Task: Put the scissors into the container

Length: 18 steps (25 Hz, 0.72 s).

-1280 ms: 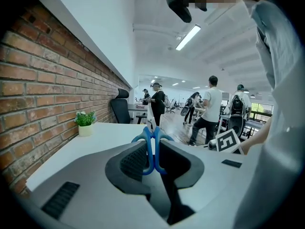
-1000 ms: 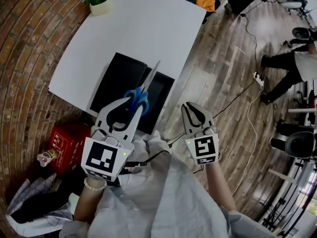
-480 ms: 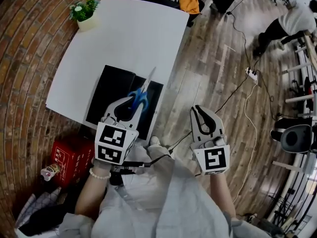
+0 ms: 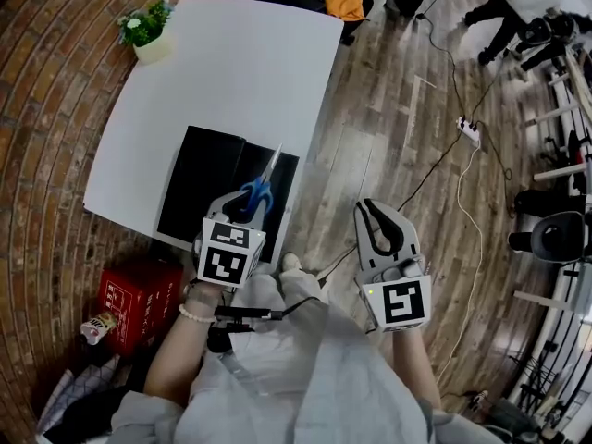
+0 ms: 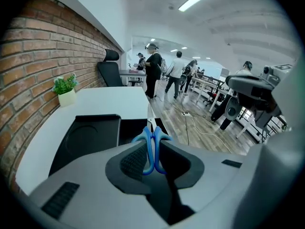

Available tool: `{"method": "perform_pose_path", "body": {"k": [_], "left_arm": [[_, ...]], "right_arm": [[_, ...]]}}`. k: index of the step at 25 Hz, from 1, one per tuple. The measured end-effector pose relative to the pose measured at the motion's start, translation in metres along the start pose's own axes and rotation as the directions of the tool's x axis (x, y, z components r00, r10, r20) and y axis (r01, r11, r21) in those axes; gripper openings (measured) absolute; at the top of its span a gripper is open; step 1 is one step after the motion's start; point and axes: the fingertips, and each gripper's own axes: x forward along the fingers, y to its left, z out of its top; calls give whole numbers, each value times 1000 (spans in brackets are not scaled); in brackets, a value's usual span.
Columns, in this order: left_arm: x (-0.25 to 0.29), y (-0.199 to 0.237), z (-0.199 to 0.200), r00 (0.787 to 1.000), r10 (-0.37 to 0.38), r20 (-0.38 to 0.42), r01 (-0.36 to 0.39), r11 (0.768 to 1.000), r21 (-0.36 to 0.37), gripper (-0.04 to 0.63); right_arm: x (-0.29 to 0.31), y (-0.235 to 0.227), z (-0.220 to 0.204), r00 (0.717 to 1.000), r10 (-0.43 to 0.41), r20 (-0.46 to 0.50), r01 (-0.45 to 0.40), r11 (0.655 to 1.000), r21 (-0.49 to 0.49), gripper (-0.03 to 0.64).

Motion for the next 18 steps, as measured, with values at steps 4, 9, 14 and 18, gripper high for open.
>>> {"method": "perform_pose_path", "body": {"k": [4,9,14,18], "left_arm": [[13,-2,-18,996,-11,-92,8,999,-35,98],[27,0,-29,982,9,-186,-11,1000,-9,98],[41,-4,-37,962,8,-273,-4,1000,15,99],[51,-9,-42,948,-16,-318,15,1000,-5,100]], "right_arm": [[0,-2,1,1000,-5,7,5,1000,5,63],[-1,-4,0,1000,-10,5,10,1000,16,63],[-1,-2,-1,1000,-16,10,16,1000,18,63],[-3,-3,0,1000,-26,11,26,999,24,63]]}}
